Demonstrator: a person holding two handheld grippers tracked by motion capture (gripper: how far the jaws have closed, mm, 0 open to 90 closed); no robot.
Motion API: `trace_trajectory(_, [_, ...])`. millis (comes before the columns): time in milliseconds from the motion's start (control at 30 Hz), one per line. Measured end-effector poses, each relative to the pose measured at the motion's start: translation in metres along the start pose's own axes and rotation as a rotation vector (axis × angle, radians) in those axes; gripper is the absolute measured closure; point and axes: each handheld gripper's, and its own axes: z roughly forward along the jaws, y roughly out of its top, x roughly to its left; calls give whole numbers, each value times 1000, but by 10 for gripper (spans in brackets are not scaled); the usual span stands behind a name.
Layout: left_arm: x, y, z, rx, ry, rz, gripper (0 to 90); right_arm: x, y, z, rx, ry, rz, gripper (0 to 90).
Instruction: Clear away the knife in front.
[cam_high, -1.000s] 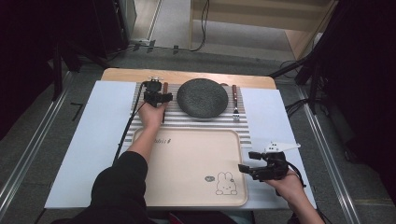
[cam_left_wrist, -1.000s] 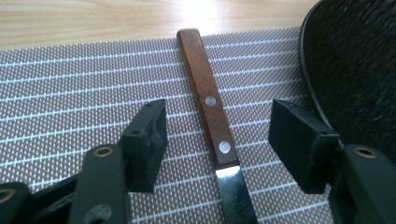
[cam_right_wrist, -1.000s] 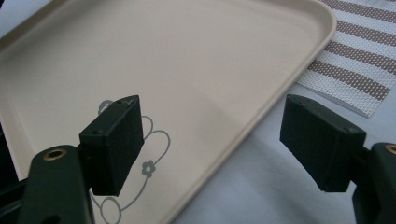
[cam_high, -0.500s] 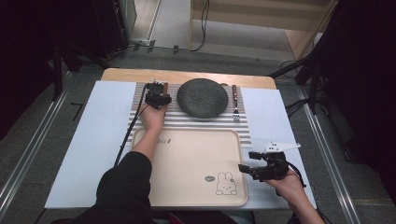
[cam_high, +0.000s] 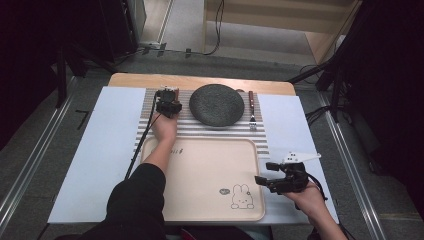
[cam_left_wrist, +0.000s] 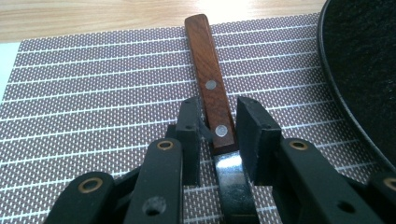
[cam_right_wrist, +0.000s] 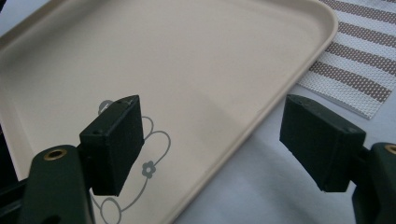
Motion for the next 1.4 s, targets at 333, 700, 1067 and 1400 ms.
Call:
trace_trajectory(333, [-3,0,0,6,1,-20,766,0,0,0,2,-2,0,200])
trace_trajectory(700, [0,1,0,12,-17,-41,778,0,0,0,3,-1,-3,200])
trace_trajectory(1067, [13,8,-5,15,-78,-74,779,0,0,0,5,1,-2,199])
trace_trajectory(1400, [19,25,-20,-10,-134,-61,779,0,-1,0,7,3,-2,199])
